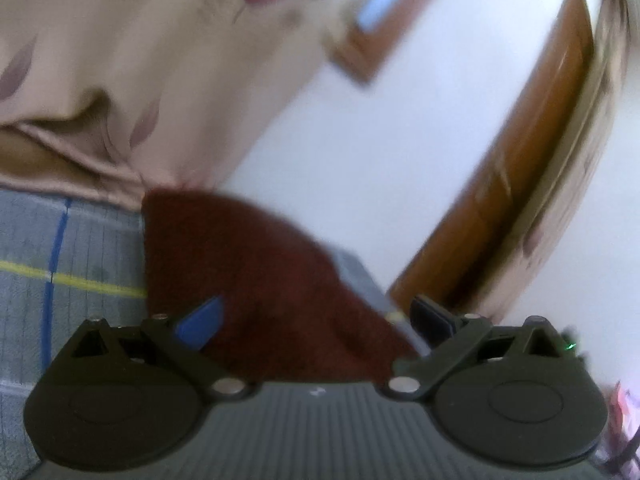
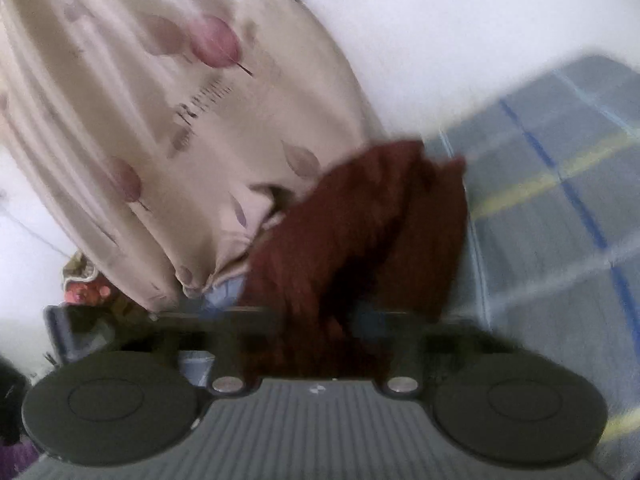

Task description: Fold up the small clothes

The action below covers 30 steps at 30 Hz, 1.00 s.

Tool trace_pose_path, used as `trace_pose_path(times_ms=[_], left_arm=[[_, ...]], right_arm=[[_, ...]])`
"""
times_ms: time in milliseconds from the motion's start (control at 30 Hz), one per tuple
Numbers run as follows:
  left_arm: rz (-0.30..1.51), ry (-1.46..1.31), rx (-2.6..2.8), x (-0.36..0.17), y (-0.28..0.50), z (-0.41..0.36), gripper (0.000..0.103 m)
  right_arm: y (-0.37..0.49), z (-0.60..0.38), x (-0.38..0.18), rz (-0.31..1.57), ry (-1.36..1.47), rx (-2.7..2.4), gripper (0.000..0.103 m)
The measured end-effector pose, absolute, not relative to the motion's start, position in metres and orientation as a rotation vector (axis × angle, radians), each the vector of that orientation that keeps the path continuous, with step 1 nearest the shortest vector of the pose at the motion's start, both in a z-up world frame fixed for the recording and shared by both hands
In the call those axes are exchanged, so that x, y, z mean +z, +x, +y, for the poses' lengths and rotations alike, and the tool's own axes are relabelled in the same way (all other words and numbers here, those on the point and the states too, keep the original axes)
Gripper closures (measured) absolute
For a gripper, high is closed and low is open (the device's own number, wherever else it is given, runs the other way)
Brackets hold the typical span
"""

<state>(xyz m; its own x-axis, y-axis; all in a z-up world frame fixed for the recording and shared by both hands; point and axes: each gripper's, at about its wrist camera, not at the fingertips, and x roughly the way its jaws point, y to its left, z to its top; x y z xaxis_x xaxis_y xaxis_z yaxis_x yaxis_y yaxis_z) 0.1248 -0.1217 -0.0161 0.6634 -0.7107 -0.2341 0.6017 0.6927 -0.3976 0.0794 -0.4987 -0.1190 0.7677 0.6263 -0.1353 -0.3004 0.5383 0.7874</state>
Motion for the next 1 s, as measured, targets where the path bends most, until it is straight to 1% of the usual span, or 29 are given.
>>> trace_pose_path(times_ms=[100,167,267,300,367,433,500,533,600,667,800,833,867,900,933,967,1000], left_arm=[[0.363,-0.256,-0.783,-0.007,0.122,-0.133,0.002],[0.404,-0.203,-0.776,-0.014,0.128,-0.146,0.002],[0.462,-0.152,-0.761,-0.037,0.135,-0.154,0.002],[0.458,-0.148,-0.762,-0.044,0.134,-0.153,0.002],[0.442,-0.147,-0.763,-0.051,0.132,-0.148,0.002],[0.432,-0.164,-0.757,-0.054,0.132,-0.144,0.002],[0.432,-0.166,-0.759,-0.055,0.133,-0.143,0.002],[0.431,-0.166,-0.760,-0.055,0.133,-0.143,0.002],[0.435,-0.159,-0.758,-0.057,0.133,-0.144,0.002],[0.439,-0.150,-0.758,-0.058,0.130,-0.145,0.002],[0.442,-0.147,-0.758,-0.061,0.129,-0.143,0.002],[0.443,-0.153,-0.756,-0.062,0.130,-0.142,0.002],[0.444,-0.160,-0.745,-0.063,0.131,-0.141,0.002],[0.447,-0.163,-0.726,-0.065,0.131,-0.140,0.002],[0.453,-0.166,-0.717,-0.066,0.132,-0.140,0.002],[0.462,-0.175,-0.721,-0.067,0.133,-0.139,0.002],[0.466,-0.192,-0.731,-0.068,0.135,-0.137,0.002]], right_arm=[[0.071,-0.511,-0.141,0.347,1.144,0.629,0.085],[0.061,-0.511,-0.160,0.314,1.302,0.641,0.085],[0.064,-0.501,-0.197,0.445,1.341,0.544,0.085],[0.065,-0.501,-0.205,0.458,1.350,0.553,0.086],[0.064,-0.506,-0.204,0.446,1.302,0.550,0.091],[0.063,-0.511,-0.190,0.421,1.239,0.561,0.078],[0.065,-0.512,-0.167,0.406,1.154,0.565,0.061],[0.067,-0.511,-0.155,0.399,1.099,0.556,0.055],[0.073,-0.512,-0.132,0.376,0.983,0.528,0.030],[0.084,-0.516,-0.116,0.362,0.893,0.482,0.025],[0.123,-0.513,-0.104,0.444,0.833,0.497,0.025],[0.134,-0.510,-0.104,0.468,0.825,0.489,0.026],[0.142,-0.504,-0.101,0.478,0.820,0.503,0.037],[0.149,-0.497,-0.098,0.483,0.794,0.530,0.061],[0.154,-0.490,-0.096,0.485,0.757,0.530,0.072],[0.157,-0.488,-0.093,0.479,0.729,0.505,0.077],[0.158,-0.490,-0.091,0.457,0.715,0.482,0.078]])
